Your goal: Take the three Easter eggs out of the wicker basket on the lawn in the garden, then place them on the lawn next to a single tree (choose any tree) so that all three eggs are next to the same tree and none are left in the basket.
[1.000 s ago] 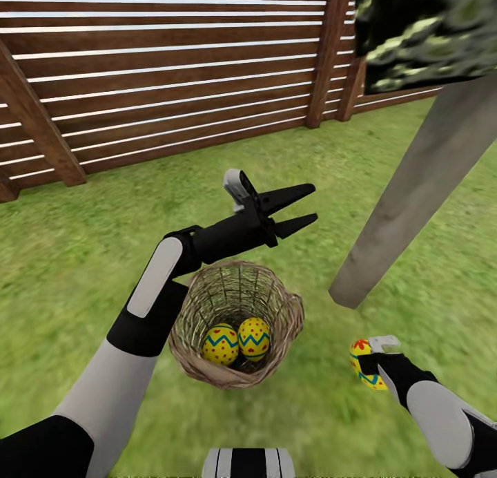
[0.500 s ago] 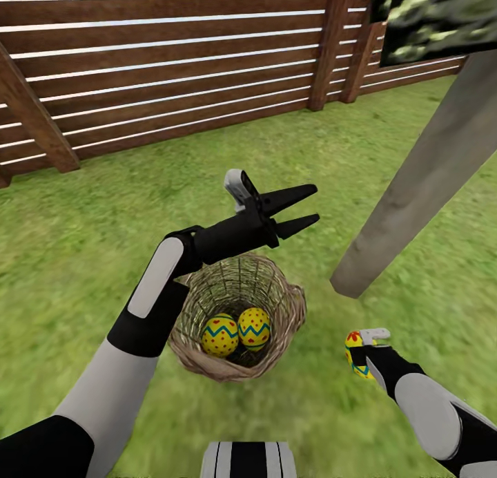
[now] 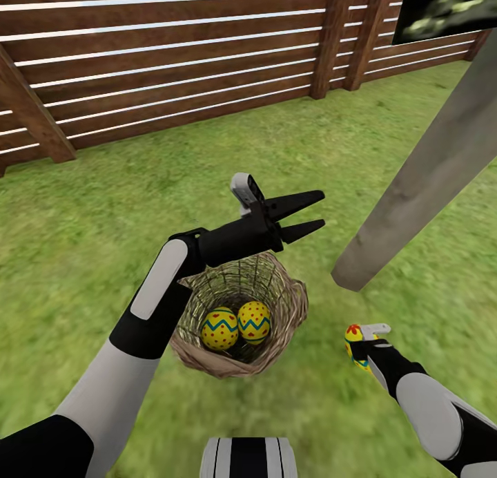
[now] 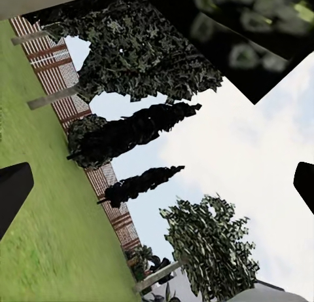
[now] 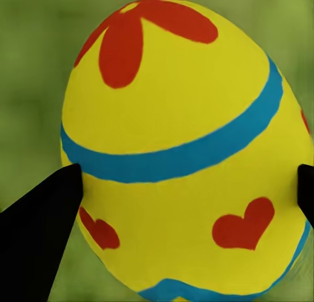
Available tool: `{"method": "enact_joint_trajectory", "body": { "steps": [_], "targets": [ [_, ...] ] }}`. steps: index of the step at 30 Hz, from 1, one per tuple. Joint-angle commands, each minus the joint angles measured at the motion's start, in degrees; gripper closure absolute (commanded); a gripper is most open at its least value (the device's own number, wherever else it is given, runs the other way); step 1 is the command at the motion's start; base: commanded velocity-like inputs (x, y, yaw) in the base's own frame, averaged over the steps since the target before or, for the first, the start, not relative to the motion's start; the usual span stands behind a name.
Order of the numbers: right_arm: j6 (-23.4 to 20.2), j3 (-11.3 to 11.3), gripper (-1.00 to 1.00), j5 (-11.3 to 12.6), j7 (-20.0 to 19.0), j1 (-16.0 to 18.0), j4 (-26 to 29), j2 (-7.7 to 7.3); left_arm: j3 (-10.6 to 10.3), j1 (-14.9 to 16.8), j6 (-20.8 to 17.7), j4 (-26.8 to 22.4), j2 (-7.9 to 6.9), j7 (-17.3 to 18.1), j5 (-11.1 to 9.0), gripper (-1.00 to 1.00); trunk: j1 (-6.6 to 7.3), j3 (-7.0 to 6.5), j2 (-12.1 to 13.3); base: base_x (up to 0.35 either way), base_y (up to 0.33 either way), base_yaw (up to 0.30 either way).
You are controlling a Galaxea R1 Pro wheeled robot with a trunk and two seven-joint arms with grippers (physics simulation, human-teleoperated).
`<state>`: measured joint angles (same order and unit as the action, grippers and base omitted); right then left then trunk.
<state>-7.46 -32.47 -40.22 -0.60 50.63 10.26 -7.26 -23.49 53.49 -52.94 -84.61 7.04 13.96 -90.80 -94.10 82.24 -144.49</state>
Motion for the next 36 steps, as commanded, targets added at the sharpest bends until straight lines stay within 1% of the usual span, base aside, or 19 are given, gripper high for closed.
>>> {"method": "enact_joint_trajectory", "body": {
  "steps": [1, 6, 18, 24, 25, 29, 35, 36],
  "targets": [
    [-0.07, -0.49, 1.00, 0.15, -0.18, 0.01, -0.02, 0.05, 0.02, 0.03, -0.15, 0.05, 0.00, 0.36, 0.27, -1.00, 0.00, 0.04, -0.01, 0.000, 0.000, 0.000],
    [-0.01, -0.49, 1.00, 0.16, -0.28, 0.01, 0.03, 0.05, 0.02, 0.03, -0.15, 0.05, -0.01, 0.36, 0.27, -1.00, 0.00, 0.08, -0.01, 0.000, 0.000, 0.000],
    [-0.02, -0.49, 1.00, 0.17, -0.19, 0.01, 0.03, 0.05, -0.03, 0.03, -0.15, 0.01, 0.07, 0.36, 0.27, -1.00, 0.00, 1.11, -0.01, 0.000, 0.000, 0.000],
    [-0.10, -0.49, 1.00, 0.15, -0.28, 0.00, 0.03, 0.20, -0.07, 0.03, -0.23, -0.03, 0.11, 0.40, 0.27, -1.00, 0.00, 1.15, -0.01, 0.000, 0.000, 0.000],
    [0.09, -0.40, 1.00, 0.00, -0.35, -0.09, 2.08, 0.49, 0.02, 0.03, -0.23, -0.05, -0.10, 0.73, 0.10, -1.00, 0.02, 1.15, 0.00, 0.000, 0.000, 0.000],
    [-0.02, -0.20, 1.00, -1.12, -0.28, 0.07, 2.13, 0.35, 0.02, -0.52, -0.23, -0.12, 0.06, 1.36, 0.10, -1.00, 0.02, 1.15, 0.00, 0.000, 0.000, 0.000],
    [-0.01, -0.13, 1.00, -0.93, -0.32, 0.08, 2.40, 0.34, 0.02, -0.76, -0.23, -0.12, 0.01, 3.06, 0.11, -1.00, 0.02, 1.15, 0.00, 0.000, 0.000, 0.000],
    [-0.01, -0.13, -1.00, -0.82, -0.35, 0.08, 2.40, 0.33, 0.02, -0.76, -0.23, -0.12, 0.01, 3.08, 0.10, -1.00, 0.02, 1.15, 0.00, 0.000, 0.000, 0.000]
  ]
}}
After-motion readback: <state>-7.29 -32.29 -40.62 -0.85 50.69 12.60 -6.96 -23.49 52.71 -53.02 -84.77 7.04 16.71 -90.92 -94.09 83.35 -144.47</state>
